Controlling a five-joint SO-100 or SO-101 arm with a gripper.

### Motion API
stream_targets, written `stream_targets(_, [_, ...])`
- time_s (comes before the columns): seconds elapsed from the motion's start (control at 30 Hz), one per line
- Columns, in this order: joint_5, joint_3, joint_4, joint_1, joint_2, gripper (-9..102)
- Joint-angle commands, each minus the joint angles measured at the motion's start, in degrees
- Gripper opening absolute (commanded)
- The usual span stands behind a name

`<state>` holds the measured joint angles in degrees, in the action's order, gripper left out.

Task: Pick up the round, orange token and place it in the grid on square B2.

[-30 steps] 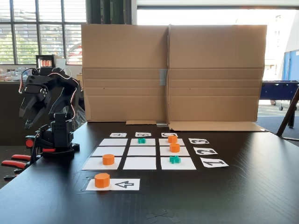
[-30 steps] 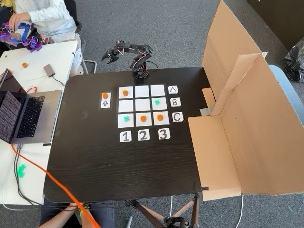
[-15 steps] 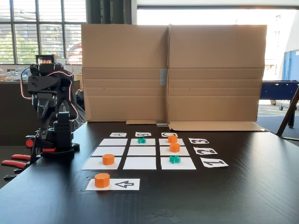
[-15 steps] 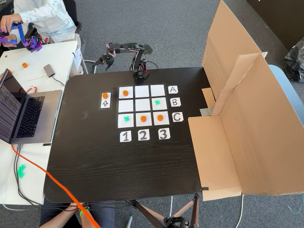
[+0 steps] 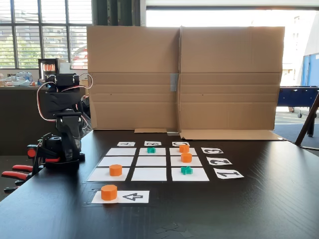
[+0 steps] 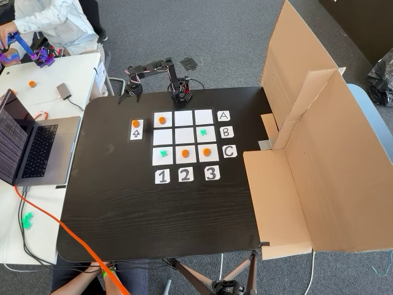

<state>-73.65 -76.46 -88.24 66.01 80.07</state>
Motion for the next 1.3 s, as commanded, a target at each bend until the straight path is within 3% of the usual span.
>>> stream_targets(0.0, [0.79,5.54,-0.62,-1.85,-2.72,56])
stream_targets(0.53, [1.14,16.70,-0.88,-9.05,-21.53,56])
stream_targets(1.27, [0.00,22.50,-0.79,-14.06,-29.71,55])
